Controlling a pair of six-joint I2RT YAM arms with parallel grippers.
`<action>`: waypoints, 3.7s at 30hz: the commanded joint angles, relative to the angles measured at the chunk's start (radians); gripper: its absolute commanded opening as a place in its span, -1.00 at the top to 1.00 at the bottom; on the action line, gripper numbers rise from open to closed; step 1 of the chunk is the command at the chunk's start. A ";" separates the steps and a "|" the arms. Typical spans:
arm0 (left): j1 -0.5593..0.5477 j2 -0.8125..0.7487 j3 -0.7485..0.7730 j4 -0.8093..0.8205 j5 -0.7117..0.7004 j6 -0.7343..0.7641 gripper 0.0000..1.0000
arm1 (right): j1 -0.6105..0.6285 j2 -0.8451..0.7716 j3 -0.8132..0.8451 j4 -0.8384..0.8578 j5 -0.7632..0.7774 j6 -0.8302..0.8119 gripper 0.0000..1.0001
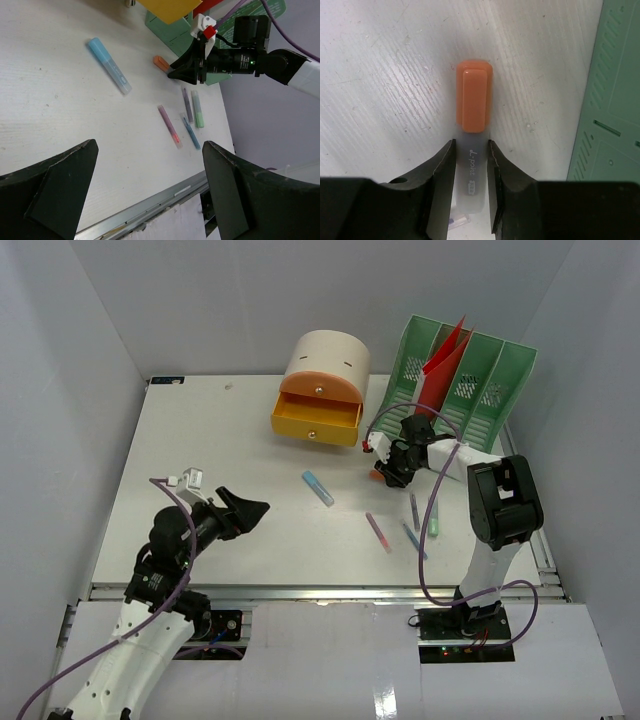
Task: Organize the desk
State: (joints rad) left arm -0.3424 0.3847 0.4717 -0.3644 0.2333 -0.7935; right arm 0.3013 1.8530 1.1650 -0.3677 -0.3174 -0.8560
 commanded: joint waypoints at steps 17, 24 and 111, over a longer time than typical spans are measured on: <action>0.004 0.234 -0.215 0.348 0.153 -0.267 -0.96 | 0.317 -0.186 0.604 -0.224 -0.095 0.016 0.85; -0.003 0.285 -0.190 0.349 0.162 -0.270 -0.96 | 0.354 0.063 0.811 -0.092 0.122 0.026 0.84; -0.435 1.004 0.567 -0.139 -0.574 -0.230 0.79 | -0.335 -0.916 -0.439 0.268 -0.684 0.472 -0.63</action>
State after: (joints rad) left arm -0.7811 1.6252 1.0272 -0.5651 -0.3610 -1.0461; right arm -0.0269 0.9543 0.7361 -0.1455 -0.9912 -0.3771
